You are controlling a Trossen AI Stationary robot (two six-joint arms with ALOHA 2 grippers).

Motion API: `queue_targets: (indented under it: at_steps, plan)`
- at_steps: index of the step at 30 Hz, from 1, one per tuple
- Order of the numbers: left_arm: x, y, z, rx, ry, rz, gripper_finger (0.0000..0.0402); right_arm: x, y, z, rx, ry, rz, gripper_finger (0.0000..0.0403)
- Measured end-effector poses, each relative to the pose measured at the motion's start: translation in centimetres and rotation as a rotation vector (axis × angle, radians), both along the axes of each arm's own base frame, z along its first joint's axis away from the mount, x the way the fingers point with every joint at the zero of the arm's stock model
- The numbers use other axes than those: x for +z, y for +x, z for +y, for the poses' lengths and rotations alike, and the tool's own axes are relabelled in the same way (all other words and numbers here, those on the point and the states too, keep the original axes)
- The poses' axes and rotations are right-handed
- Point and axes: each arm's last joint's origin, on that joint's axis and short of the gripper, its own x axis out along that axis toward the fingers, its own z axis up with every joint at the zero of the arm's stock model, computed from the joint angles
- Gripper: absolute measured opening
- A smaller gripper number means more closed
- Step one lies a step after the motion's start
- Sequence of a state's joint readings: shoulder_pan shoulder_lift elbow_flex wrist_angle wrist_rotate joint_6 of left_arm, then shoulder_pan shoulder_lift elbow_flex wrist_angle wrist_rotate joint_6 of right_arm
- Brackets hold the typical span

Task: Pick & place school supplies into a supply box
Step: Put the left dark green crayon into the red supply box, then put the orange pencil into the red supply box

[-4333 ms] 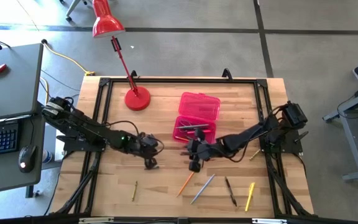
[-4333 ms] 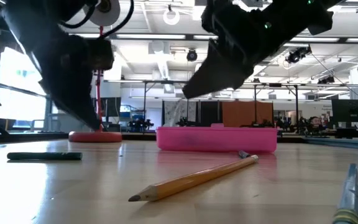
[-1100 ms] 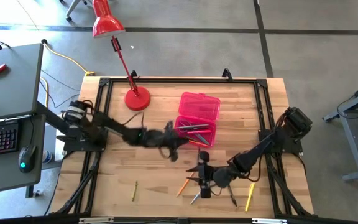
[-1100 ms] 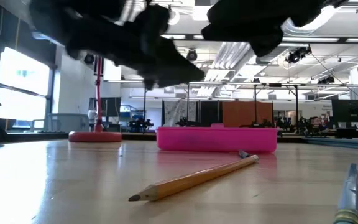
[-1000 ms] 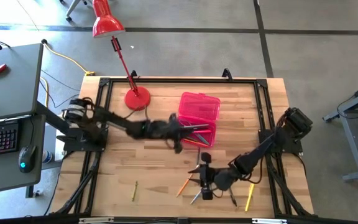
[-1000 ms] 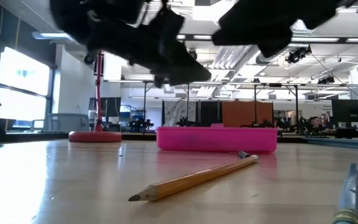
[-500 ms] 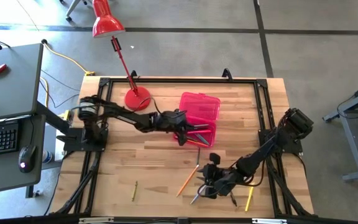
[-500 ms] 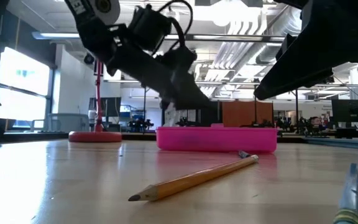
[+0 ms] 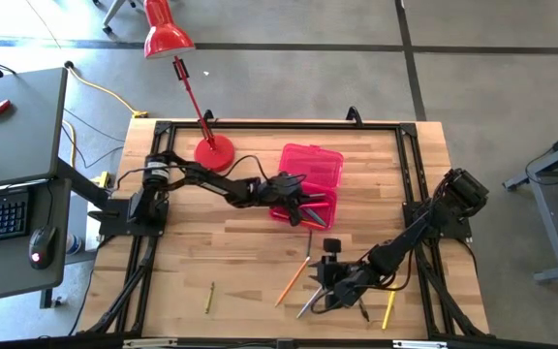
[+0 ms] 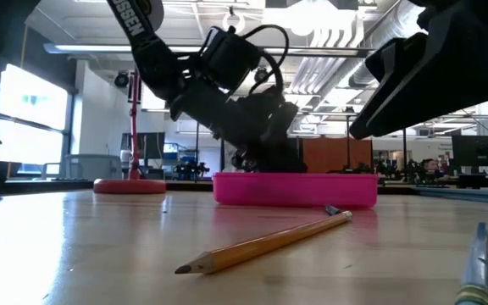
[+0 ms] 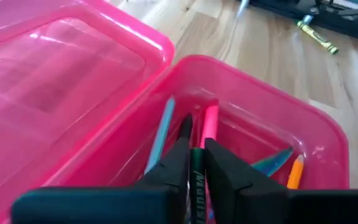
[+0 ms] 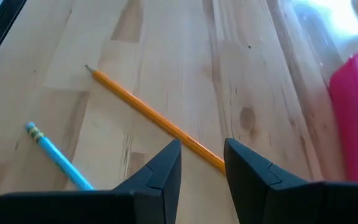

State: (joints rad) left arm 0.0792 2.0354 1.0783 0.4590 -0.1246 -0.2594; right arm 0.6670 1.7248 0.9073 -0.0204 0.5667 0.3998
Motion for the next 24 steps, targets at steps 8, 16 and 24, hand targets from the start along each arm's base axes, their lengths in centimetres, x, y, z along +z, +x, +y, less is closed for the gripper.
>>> queue_targets:
  at_steps: [8, 16, 24]
  plan:
    - [1.4, 1.2, 0.1, -0.030, 0.038, 0.002, 0.0166, -0.2, 0.5, -1.1, 0.056, -0.086, 0.047, 0.0101]
    - [10.3, 1.3, -0.3, -0.219, 0.115, 0.013, 0.0178, -0.4, 1.0, -1.9, 0.029, 0.014, 0.096, 0.0080]
    - [24.2, -3.9, -1.2, -0.272, 0.121, -0.015, 0.0170, -0.2, 2.0, -1.7, 0.172, -0.004, 0.034, 0.0072]
